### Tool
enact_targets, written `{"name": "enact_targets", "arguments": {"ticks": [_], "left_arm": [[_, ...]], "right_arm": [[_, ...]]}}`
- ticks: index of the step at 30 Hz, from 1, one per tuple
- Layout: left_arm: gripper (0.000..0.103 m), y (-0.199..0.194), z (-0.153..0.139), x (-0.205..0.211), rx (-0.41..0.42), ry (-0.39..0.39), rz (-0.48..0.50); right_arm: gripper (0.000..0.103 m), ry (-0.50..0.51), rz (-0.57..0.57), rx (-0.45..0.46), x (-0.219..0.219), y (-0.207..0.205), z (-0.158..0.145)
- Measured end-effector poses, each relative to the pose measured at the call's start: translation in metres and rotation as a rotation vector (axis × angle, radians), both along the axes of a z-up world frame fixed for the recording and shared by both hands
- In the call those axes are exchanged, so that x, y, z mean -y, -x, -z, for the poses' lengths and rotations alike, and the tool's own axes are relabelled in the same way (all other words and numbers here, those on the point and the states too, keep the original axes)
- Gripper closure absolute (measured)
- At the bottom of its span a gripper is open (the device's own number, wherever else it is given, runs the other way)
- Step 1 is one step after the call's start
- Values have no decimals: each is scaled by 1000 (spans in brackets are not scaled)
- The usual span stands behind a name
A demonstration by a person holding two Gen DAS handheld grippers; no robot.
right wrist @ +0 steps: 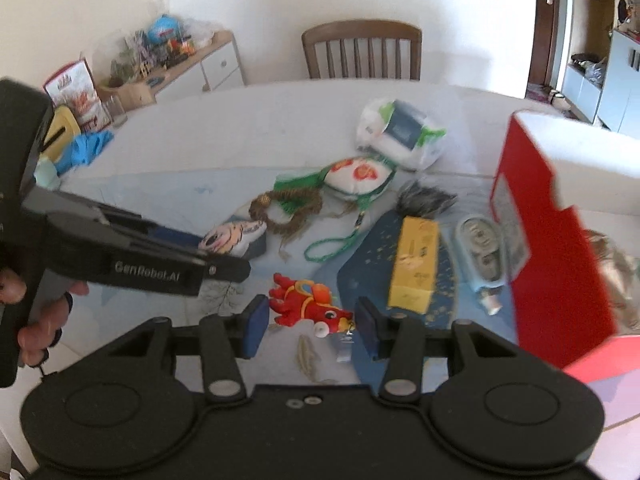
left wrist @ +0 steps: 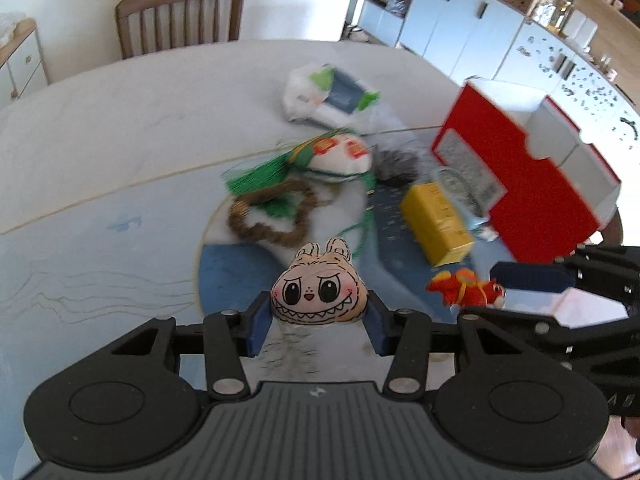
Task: Organize objects
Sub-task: 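Carry the plush doll and red dragon toy over the shoebox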
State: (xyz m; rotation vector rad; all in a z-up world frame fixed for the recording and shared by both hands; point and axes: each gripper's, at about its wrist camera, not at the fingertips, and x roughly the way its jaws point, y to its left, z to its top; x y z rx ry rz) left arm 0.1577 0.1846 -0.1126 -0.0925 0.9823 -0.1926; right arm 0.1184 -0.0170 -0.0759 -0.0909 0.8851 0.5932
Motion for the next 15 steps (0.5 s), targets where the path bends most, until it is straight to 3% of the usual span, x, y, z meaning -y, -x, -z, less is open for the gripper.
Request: {"name": "enact_targets", "arguments": {"ticks": [15], "left_arm": [[55,-4,-76,95,140,-3,119]], "right_arm": [[57,-52,45,129,83,-9,-63]]}}
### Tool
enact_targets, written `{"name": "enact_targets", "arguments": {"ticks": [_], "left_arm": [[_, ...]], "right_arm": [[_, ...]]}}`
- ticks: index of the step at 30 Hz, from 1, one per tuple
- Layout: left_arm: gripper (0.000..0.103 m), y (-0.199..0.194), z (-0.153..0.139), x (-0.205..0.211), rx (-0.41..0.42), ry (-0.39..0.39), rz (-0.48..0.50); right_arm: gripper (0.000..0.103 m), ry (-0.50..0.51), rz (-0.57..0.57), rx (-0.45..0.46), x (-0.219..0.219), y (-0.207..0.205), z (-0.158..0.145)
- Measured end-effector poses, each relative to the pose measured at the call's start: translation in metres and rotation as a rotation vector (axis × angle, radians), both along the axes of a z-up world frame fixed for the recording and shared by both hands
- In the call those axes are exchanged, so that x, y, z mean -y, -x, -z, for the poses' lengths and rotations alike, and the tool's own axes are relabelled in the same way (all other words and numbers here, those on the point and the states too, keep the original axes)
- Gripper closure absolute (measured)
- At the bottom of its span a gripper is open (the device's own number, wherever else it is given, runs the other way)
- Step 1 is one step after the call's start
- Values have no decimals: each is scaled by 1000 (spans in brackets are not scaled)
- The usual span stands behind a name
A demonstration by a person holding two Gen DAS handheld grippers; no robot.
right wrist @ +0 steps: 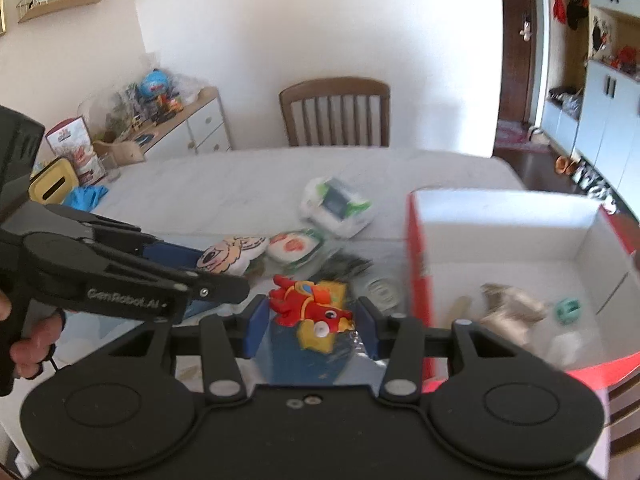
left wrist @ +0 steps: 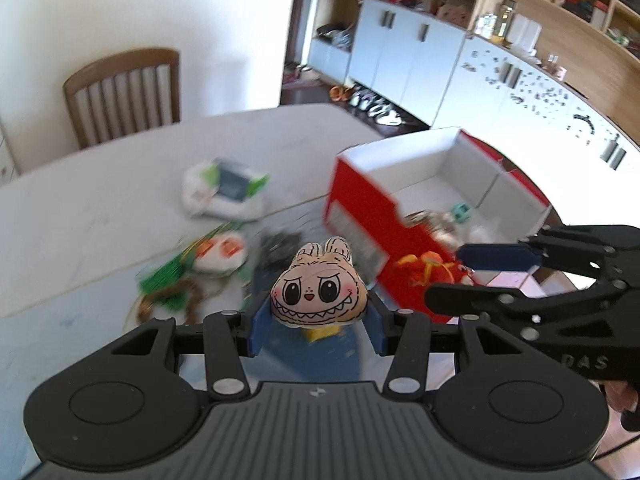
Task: Organize objects
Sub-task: 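Carry the plush doll and red dragon toy over the shoebox, then open left gripper to drop plush doll while right gripper releases dragon toy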
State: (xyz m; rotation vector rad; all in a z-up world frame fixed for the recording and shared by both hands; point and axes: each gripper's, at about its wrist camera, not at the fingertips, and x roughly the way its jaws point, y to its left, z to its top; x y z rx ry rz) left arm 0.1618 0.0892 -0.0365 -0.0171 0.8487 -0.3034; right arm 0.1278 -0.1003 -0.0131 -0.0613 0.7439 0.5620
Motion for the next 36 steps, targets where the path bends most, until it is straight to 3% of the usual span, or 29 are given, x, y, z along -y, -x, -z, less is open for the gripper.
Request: {"name": "enact_targets", "arguments": {"ticks": [16,25,36], "left_arm": [[55,-30,-9,108,45,-64,74],[55,-63,7,154,11,-94,97],[55,-109,37,189,-65,-162,102]], "right_arm": [[57,16,62,71,98,-40,-13],[62,25,123,24,155,-73,5],[62,106,139,-18,184,-104,41]]}}
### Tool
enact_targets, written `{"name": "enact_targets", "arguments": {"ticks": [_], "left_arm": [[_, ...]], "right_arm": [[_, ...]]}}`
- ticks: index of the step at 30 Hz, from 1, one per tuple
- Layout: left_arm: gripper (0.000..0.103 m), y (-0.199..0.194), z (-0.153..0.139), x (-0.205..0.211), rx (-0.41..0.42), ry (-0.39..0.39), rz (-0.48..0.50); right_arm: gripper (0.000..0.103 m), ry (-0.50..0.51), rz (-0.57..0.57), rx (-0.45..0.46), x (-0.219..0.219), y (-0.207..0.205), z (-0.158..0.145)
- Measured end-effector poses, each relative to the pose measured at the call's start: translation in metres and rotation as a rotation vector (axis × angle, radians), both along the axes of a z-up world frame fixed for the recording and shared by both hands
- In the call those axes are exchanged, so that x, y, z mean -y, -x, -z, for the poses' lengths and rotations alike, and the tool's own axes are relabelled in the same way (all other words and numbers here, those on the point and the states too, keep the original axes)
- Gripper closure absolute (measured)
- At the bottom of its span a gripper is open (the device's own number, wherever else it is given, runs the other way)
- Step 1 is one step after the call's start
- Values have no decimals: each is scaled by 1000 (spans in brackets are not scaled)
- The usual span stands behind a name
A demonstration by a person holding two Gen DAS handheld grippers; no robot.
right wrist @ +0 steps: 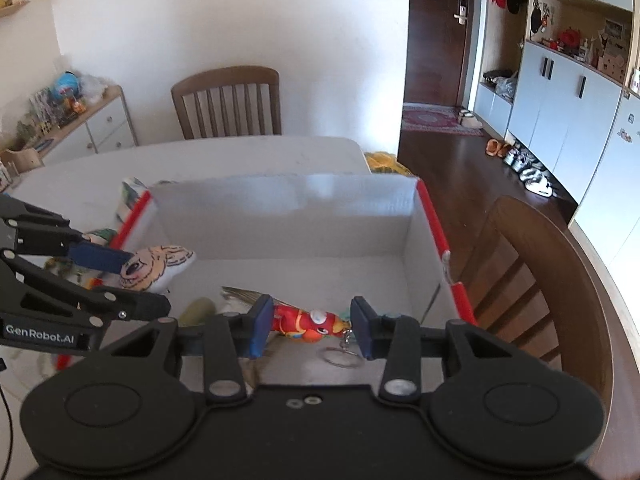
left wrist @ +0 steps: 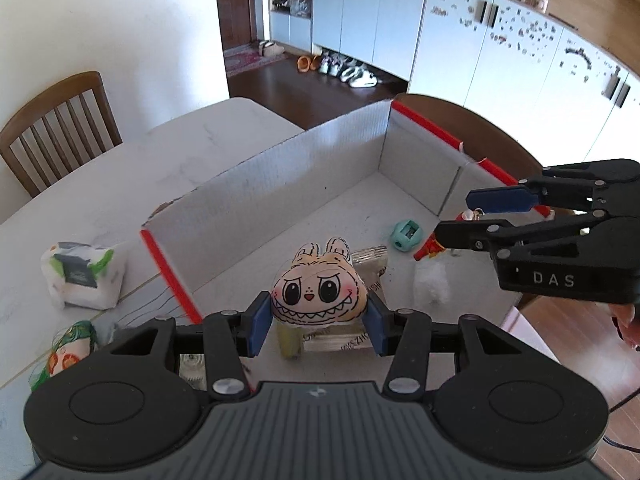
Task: Organize objects
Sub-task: 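Open left gripper to drop plush doll while right gripper releases dragon toy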
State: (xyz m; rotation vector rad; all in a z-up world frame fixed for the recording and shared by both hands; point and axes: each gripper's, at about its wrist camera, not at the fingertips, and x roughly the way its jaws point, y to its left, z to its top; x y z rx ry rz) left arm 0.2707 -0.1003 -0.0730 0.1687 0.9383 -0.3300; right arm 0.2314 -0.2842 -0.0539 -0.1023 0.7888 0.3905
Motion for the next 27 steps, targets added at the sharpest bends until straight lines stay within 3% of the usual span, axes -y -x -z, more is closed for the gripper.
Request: {"name": "enact_targets", "arguments": {"ticks": [14,22,27], "left_arm": [[55,-38,39,25,-93,-83,2],[54,-44,45,25,-114,-87,-9],[52,-43,44,24,-119,-80,-11]], "right_arm": [[62,92,-72,-77,-7,-19,35],[62,123,-105,-121,-7,-23,45],[56,97,-118,-138,-5,-23,43]]}}
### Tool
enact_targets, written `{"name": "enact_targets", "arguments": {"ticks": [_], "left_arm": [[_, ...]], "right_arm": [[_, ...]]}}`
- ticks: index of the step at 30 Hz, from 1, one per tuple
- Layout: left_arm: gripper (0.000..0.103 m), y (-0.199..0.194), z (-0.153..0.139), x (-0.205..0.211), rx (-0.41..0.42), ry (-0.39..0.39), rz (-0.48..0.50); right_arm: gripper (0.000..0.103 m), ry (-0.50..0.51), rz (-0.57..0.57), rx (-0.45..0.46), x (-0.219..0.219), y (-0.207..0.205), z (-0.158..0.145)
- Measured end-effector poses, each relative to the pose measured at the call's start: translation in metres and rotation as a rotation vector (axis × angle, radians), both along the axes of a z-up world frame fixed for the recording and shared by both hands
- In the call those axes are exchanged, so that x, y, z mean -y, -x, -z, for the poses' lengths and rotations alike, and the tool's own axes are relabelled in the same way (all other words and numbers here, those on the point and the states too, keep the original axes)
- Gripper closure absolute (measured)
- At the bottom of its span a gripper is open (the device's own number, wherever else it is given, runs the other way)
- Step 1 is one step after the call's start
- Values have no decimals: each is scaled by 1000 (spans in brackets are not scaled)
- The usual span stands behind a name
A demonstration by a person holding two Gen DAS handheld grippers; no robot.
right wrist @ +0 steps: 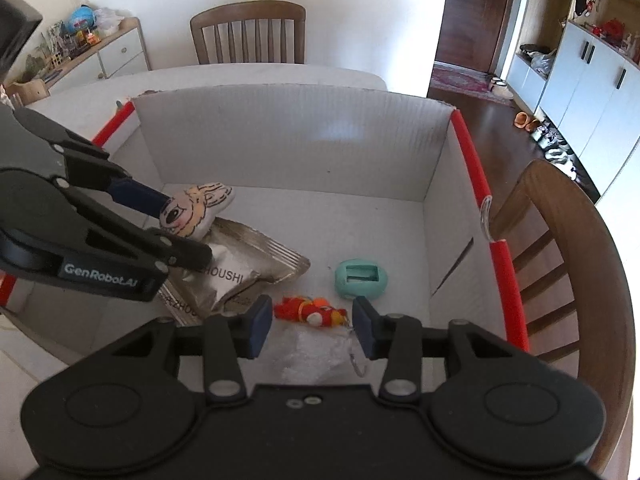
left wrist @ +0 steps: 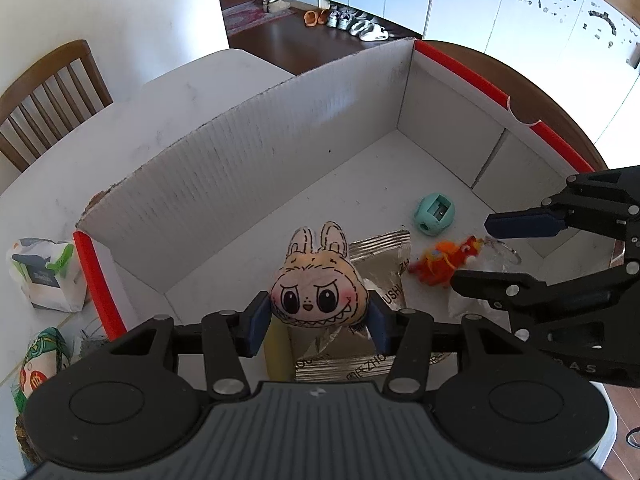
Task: Organize objects
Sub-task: 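Open left gripper to drop plush doll while right gripper releases dragon toy, then withdraw both open grippers from the shoebox back toward the table items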
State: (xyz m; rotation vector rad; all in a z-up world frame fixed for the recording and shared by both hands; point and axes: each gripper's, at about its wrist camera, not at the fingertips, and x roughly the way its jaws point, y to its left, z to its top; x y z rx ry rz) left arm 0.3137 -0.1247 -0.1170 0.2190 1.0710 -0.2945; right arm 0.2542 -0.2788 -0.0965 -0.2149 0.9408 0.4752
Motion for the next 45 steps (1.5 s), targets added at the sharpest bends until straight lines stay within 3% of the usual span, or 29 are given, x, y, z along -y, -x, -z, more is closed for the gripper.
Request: {"name": "enact_targets", "arguments": {"ticks": [5,31,40,45], "left_arm": [[42,3,-3,-1,10,23,-10],[41,60,-69,-46,154,152,-85],[36,79,-82,-81,186,181,-89],[26,89,-86,-108,193,202,-96]], "right_arm": [[44,-30,6,7,8,3,-6],[36,-207,60,78,8,39,-68],[31,-231,92,87,-18,57,-79],[24,-246,124,89,-37,68,-82]]}}
